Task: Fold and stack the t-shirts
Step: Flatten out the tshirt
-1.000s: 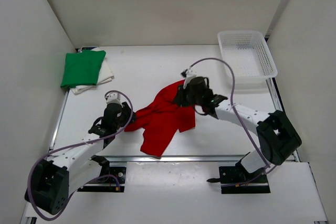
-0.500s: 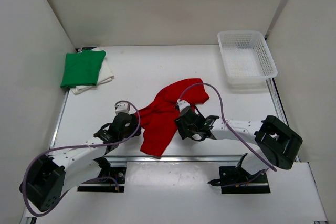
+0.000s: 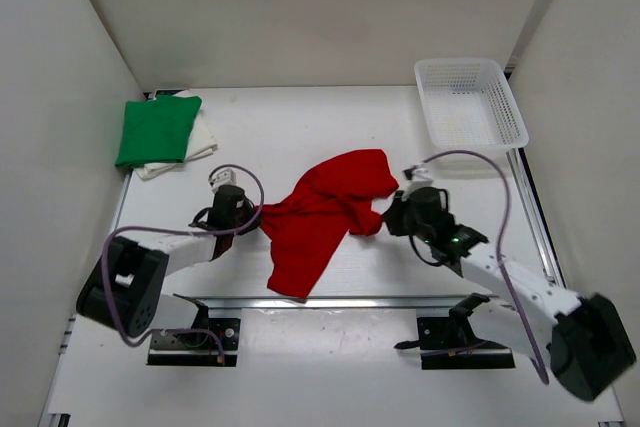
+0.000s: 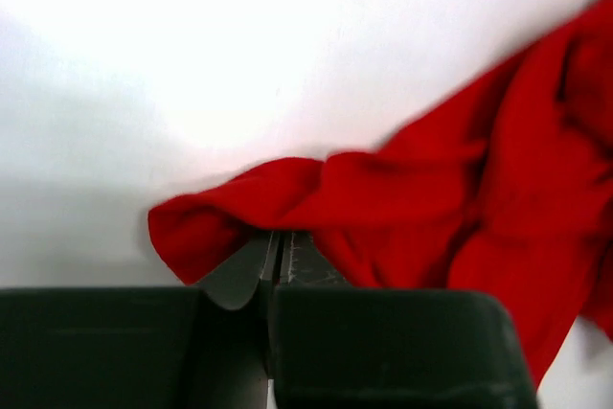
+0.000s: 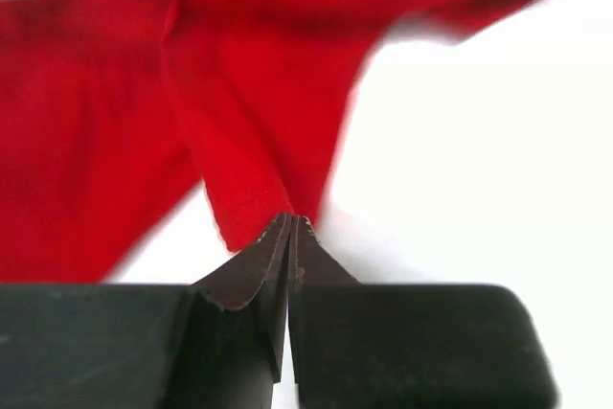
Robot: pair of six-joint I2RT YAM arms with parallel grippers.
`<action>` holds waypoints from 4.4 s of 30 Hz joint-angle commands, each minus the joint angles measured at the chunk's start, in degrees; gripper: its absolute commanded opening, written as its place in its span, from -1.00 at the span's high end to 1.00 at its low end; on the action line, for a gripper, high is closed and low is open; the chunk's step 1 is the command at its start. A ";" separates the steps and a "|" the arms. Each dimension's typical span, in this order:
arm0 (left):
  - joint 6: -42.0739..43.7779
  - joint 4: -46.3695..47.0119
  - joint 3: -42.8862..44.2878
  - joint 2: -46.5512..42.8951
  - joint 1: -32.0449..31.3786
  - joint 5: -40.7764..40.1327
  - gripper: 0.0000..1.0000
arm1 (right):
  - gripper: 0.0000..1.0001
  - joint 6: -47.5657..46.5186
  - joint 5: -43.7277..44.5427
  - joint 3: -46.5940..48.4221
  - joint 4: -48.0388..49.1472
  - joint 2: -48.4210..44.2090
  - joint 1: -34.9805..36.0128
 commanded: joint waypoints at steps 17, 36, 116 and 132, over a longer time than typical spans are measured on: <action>10.52 -19.07 58.04 29.96 7.89 -2.27 0.53 | 0.99 11.08 -16.17 -8.65 -0.78 -25.22 -24.00; -1.53 -3.16 35.86 25.55 15.46 -0.05 0.16 | 1.00 11.16 -18.37 -12.25 6.33 -23.98 -21.02; -3.98 -2.82 -3.60 -8.38 27.75 6.86 0.00 | 1.00 7.56 -28.48 -9.52 -10.81 -34.97 -21.63; -5.13 1.23 1.94 -5.36 24.59 6.26 1.00 | 0.99 8.97 -26.54 -9.35 -9.93 -33.31 -21.81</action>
